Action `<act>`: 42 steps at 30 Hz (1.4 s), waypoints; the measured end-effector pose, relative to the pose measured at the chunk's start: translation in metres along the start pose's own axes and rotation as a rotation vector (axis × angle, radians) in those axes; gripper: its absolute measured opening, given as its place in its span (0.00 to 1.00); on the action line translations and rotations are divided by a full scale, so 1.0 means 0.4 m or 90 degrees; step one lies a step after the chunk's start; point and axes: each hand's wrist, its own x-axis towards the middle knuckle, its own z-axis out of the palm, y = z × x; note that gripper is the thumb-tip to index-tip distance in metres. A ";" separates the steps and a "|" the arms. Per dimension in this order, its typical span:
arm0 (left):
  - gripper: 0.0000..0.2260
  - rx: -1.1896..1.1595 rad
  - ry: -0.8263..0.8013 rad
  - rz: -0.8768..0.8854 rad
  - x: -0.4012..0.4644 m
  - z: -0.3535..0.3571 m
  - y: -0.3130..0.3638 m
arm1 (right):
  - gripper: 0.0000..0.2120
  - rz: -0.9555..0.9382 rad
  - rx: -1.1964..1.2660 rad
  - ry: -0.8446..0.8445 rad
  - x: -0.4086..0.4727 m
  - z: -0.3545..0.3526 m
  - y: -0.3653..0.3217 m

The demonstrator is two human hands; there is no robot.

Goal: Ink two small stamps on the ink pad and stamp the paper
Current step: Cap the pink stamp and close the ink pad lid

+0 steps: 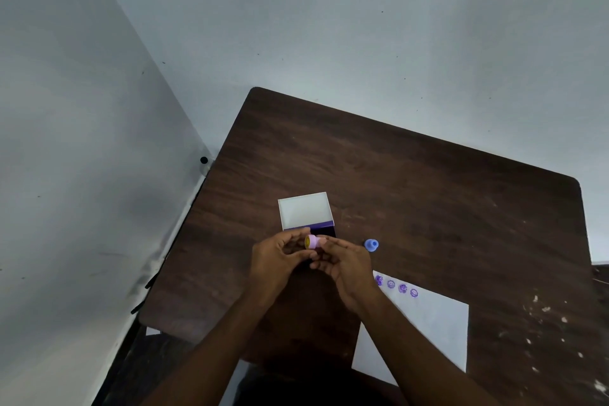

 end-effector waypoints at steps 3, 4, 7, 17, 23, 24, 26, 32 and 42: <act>0.21 -0.021 -0.011 -0.002 0.010 0.005 0.000 | 0.08 -0.025 -0.009 0.020 0.001 -0.011 -0.011; 0.21 -0.029 -0.018 -0.005 0.013 0.009 0.000 | 0.08 -0.042 -0.019 0.038 0.001 -0.016 -0.017; 0.19 -0.020 -0.023 -0.010 0.021 0.028 -0.001 | 0.09 -0.130 -0.113 0.096 0.003 -0.038 -0.041; 0.15 0.179 -0.071 0.038 0.075 0.152 0.028 | 0.05 -0.314 -0.559 0.302 0.044 -0.115 -0.091; 0.16 0.267 -0.096 0.020 0.103 0.200 0.023 | 0.11 -0.347 -0.795 0.338 0.082 -0.147 -0.084; 0.16 0.272 -0.095 0.016 0.105 0.202 0.020 | 0.11 -0.340 -0.821 0.337 0.086 -0.146 -0.079; 0.16 0.276 -0.086 0.014 0.107 0.200 0.015 | 0.10 -0.324 -0.855 0.339 0.097 -0.144 -0.067; 0.16 0.273 -0.086 0.004 0.109 0.182 0.002 | 0.09 -0.310 -0.874 0.334 0.114 -0.146 -0.055; 0.16 0.235 -0.073 0.000 0.104 0.178 0.003 | 0.11 -0.319 -0.825 0.320 0.110 -0.156 -0.049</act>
